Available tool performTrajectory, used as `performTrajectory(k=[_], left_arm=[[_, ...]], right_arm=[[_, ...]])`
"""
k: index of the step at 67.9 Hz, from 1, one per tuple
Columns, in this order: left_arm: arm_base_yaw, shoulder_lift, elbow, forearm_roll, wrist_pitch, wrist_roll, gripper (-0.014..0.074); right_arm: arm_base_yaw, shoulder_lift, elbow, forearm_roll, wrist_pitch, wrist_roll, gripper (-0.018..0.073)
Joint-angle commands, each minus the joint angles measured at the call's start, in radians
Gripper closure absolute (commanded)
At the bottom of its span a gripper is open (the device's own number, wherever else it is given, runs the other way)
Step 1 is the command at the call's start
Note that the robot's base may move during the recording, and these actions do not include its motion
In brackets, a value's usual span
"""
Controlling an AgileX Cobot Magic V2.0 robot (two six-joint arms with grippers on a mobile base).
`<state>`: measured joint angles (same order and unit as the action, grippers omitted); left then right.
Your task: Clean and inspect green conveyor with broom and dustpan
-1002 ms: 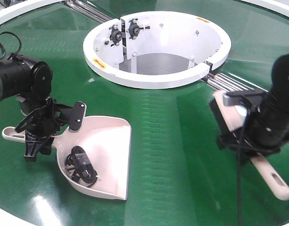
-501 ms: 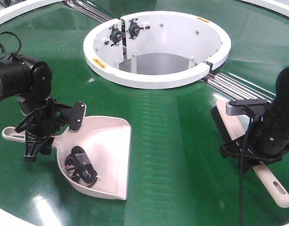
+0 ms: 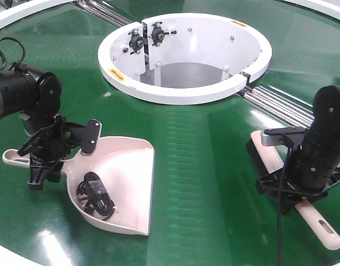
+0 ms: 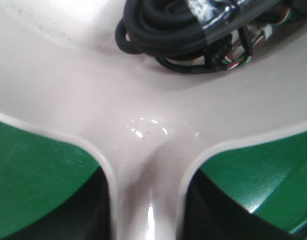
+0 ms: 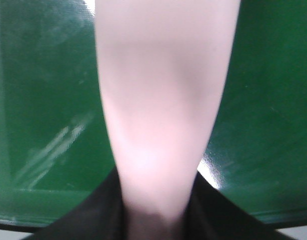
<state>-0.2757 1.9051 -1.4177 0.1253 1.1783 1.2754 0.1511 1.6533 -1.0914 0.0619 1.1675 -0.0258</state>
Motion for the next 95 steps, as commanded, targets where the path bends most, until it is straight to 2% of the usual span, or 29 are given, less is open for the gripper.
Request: performTrajectory(k=[1,21,29,45,56,70,82,88,95], left_arm=[[-0.009,-0.050,-0.026,-0.009,0.019,0.003,0.0604],[-0.009,-0.050,-0.026,-0.012,0.025,0.003,0.0604],[-0.009,-0.050,-0.026,-0.033,0.048,-0.042,0.0602],[-0.009,-0.050,-0.026,-0.033,0.045,-0.046,0.0550],[-0.009,-0.050,-0.026,-0.048,0.059,-0.096,0.0448],[-0.009,-0.050,-0.026,-0.050,0.048,-0.164,0.0230],[-0.009,-0.060,-0.026,-0.051,0.051,-0.239,0.0035],[-0.009,-0.079,-0.026,-0.052,0.060,-0.257,-0.0020],[-0.009,-0.111,-0.026,-0.071,0.065,-0.259,-0.0036]], right_arm=[[-0.006,-0.026,-0.022,-0.003,-0.007,-0.011,0.0555],[-0.006,0.014,-0.022,-0.003,-0.006,-0.024,0.0521],[-0.006,0.034,-0.022,-0.003,-0.004,-0.024,0.0489],[-0.006,0.052,-0.022,-0.002,-0.005,-0.024,0.0351],[-0.006,0.052,-0.022,0.001,-0.005,-0.022,0.0229],[-0.006,0.052,-0.022,0.002,-0.005,-0.022,0.0115],[-0.006,0.036,-0.022,0.005,-0.007,-0.022,0.0083],[-0.006,0.004,-0.022,0.002,-0.019,-0.022,0.0083],[-0.006,-0.045,-0.022,0.002,-0.031,-0.022,0.0083]])
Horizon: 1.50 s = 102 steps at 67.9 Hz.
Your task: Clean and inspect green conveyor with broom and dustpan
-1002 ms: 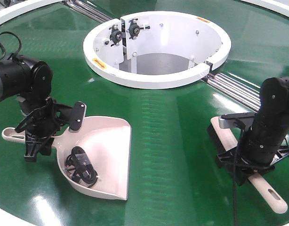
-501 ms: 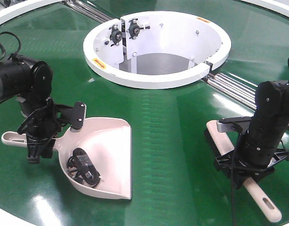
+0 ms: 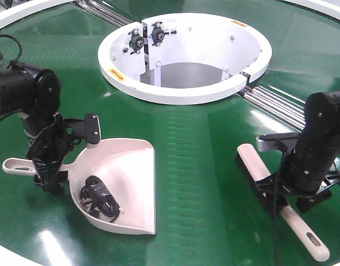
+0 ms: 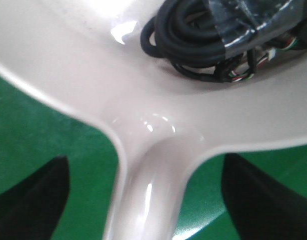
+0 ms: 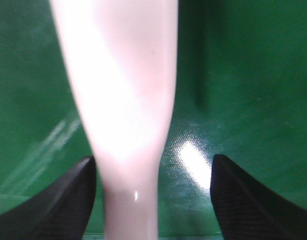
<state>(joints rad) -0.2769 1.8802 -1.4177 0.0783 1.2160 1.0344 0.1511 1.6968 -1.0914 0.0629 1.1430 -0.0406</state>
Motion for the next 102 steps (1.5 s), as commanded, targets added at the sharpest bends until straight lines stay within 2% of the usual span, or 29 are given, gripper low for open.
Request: performTrajectory(k=[1,13,20,26,37,45,61,70,80,87,96,102], left_arm=[[-0.007,-0.093,-0.026,-0.030,0.027,-0.018,-0.0036],[-0.007,-0.180,-0.026,-0.103,0.027,-0.027,-0.0024],[-0.007,-0.256,-0.026,-0.141,0.027,-0.077,0.0000],[-0.007,-0.330,-0.026,-0.142,0.025,-0.114,0.0027],[-0.007,-0.464,-0.026,-0.147,-0.023,-0.132,0.0070],[-0.007,-0.570,-0.026,-0.202,-0.101,-0.263,0.0103],[-0.007,-0.770,0.016,-0.227,-0.329,-0.495,0.0132],[-0.008,-0.933,0.156,-0.247,-0.488,-0.527,0.0132],[-0.008,-1.175,0.437,-0.253,-0.739,-0.534,0.0132],[-0.008,-1.339,0.679,-0.302,-0.895,-0.535,0.0132],[-0.008,-1.486,0.977,-0.312,-1.044,-0.540,0.0132],[-0.008,-1.545,1.153,-0.365,-1.259,-0.542,0.0132]], right_arm=[[-0.006,-0.097,-0.022,0.001,-0.007,-0.008,0.0083],[-0.006,-0.211,-0.022,0.001,-0.015,-0.008,0.0083],[-0.006,-0.287,-0.022,0.001,-0.055,-0.008,0.0083],[-0.006,-0.366,-0.022,0.001,-0.097,-0.009,0.0083],[-0.006,-0.519,-0.022,0.003,-0.165,-0.015,0.0083],[-0.006,-0.652,-0.022,0.003,-0.193,-0.040,0.0083],[-0.006,-0.944,-0.018,-0.001,-0.208,-0.042,0.0083],[-0.006,-1.130,0.073,-0.019,-0.289,-0.058,0.0083],[-0.006,-1.343,0.290,-0.035,-0.419,-0.089,0.0083],[-0.006,-1.512,0.497,0.001,-0.584,-0.089,0.0083],[-0.006,-1.671,0.725,-0.011,-0.773,-0.090,0.0083],[-0.006,-1.726,0.836,-0.011,-0.927,-0.090,0.0083]])
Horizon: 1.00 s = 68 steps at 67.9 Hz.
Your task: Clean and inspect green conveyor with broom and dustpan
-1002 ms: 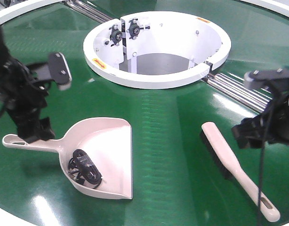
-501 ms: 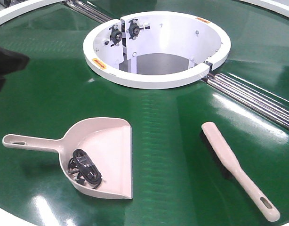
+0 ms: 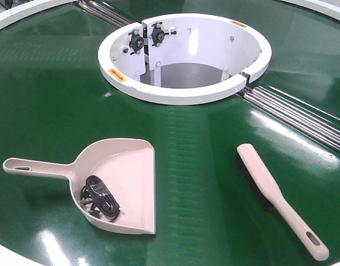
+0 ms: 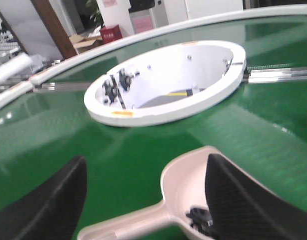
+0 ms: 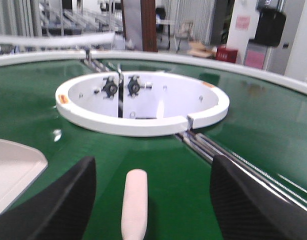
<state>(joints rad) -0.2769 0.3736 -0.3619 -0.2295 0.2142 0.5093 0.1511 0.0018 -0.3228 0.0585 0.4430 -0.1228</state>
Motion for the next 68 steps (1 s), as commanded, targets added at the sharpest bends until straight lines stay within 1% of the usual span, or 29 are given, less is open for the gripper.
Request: performTrajectory(k=[1,5,7,12,15,18,19,21,22,24,25,27,30,31,42,68], left_arm=[[-0.008,-0.043,0.118,-0.070,-0.291,-0.017,0.0132],[-0.008,-0.059,0.198,-0.122,-0.413,-0.017,0.0132],[-0.008,-0.062,0.216,-0.147,-0.440,-0.017,0.0134],[-0.008,-0.062,0.210,-0.196,-0.431,-0.016,0.0157],[-0.008,-0.062,0.200,-0.204,-0.402,-0.016,0.0191],[-0.008,-0.061,0.193,-0.196,-0.365,-0.012,0.0249],[-0.008,-0.061,0.189,-0.195,-0.352,-0.011,0.0272],[-0.008,-0.061,0.183,-0.189,-0.323,-0.004,0.0341],[-0.008,-0.061,0.180,-0.187,-0.314,0.000,0.0373],[-0.008,-0.061,0.173,-0.174,-0.295,0.011,0.0461],[-0.008,-0.061,0.171,-0.169,-0.289,0.016,0.0517],[-0.008,-0.061,0.167,-0.161,-0.283,0.023,0.0608],[-0.008,-0.061,0.167,-0.149,-0.285,0.022,0.0605],[-0.008,-0.061,0.167,-0.147,-0.288,0.022,0.0605],[-0.008,-0.061,0.167,-0.148,-0.350,0.022,0.0604],[-0.008,-0.061,0.168,-0.148,-0.337,0.017,0.0604]], right_arm=[[-0.006,-0.030,0.078,-0.003,-0.245,-0.007,0.0083],[-0.006,-0.019,0.108,0.005,-0.276,-0.003,0.0083],[-0.006,-0.013,0.114,0.005,-0.273,-0.003,0.0084],[-0.006,-0.002,0.113,0.005,-0.259,-0.003,0.0099],[-0.006,0.002,0.113,0.005,-0.247,-0.003,0.0124],[-0.006,0.003,0.113,0.004,-0.236,-0.004,0.0169],[-0.006,0.003,0.113,0.004,-0.231,-0.006,0.0197],[-0.006,0.003,0.113,0.004,-0.224,-0.006,0.0243],[-0.006,0.003,0.113,0.004,-0.223,-0.006,0.0283],[-0.006,0.003,0.113,0.004,-0.222,-0.006,0.0343],[-0.006,0.003,0.113,0.003,-0.222,-0.006,0.0391],[-0.006,0.003,0.113,-0.002,-0.222,-0.007,0.0458],[-0.006,0.003,0.113,-0.006,-0.222,-0.007,0.0572],[-0.006,0.003,0.113,-0.004,-0.222,-0.006,0.0576],[-0.006,0.003,0.113,0.057,-0.231,-0.002,0.0568],[-0.006,0.003,0.113,0.057,-0.231,-0.002,0.0568]])
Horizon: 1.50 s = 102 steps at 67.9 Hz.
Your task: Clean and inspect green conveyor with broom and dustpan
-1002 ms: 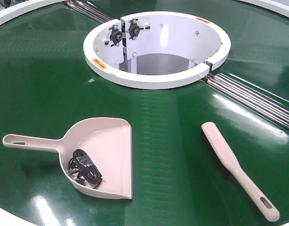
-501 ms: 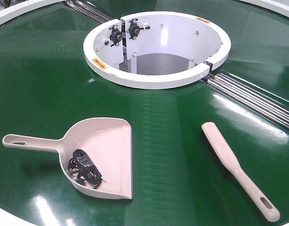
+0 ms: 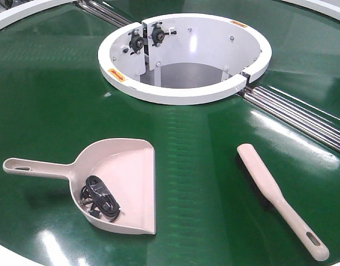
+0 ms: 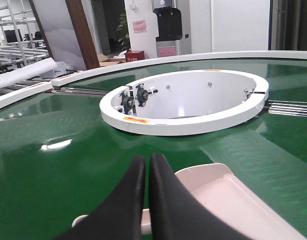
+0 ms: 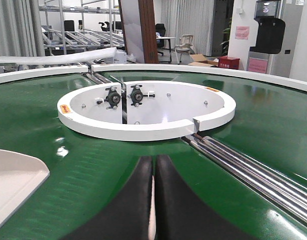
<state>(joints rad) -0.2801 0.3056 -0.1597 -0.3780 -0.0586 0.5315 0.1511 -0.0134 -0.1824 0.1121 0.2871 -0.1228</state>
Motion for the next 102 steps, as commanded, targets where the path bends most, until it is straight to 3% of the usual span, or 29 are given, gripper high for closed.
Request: performTrajectory(k=[1,15,21,25,34,38,41,54,64,76,102], left_arm=[[-0.005,0.007,-0.034,0.001,-0.064,-0.005,0.0604],[-0.005,0.006,-0.022,0.004,-0.073,-0.004,0.0604],[-0.005,0.003,0.012,0.054,-0.071,-0.028,0.0604],[-0.005,-0.009,0.046,0.123,-0.076,-0.113,0.0604],[0.011,-0.074,0.162,0.342,-0.156,-0.392,0.0604],[0.046,-0.120,0.226,0.356,-0.194,-0.463,0.0604],[0.076,-0.164,0.217,0.357,-0.083,-0.500,0.0604],[0.147,-0.341,0.219,0.369,0.103,-0.517,0.0604],[0.147,-0.334,0.219,0.378,0.109,-0.544,0.0604],[0.147,-0.334,0.219,0.481,0.107,-0.699,0.0604],[0.147,-0.333,0.218,0.479,0.109,-0.709,0.0604]], right_arm=[[-0.006,0.018,-0.027,0.003,-0.075,-0.002,0.0568],[-0.006,0.018,-0.027,0.003,-0.075,-0.002,0.0568],[-0.006,0.018,-0.027,0.003,-0.075,-0.002,0.0568],[-0.006,0.018,-0.027,0.003,-0.075,-0.002,0.0568],[-0.006,0.018,-0.027,0.003,-0.075,-0.002,0.0569],[-0.006,0.018,-0.027,0.003,-0.073,-0.002,0.0569],[-0.006,0.018,-0.027,0.003,-0.072,-0.002,0.0569],[-0.006,0.018,-0.027,0.003,-0.071,-0.002,0.0569],[-0.006,0.019,-0.027,0.003,-0.069,-0.002,0.0569],[-0.006,0.019,-0.027,0.003,-0.069,-0.002,0.0569],[-0.006,0.019,-0.027,0.003,-0.069,-0.002,0.0569]])
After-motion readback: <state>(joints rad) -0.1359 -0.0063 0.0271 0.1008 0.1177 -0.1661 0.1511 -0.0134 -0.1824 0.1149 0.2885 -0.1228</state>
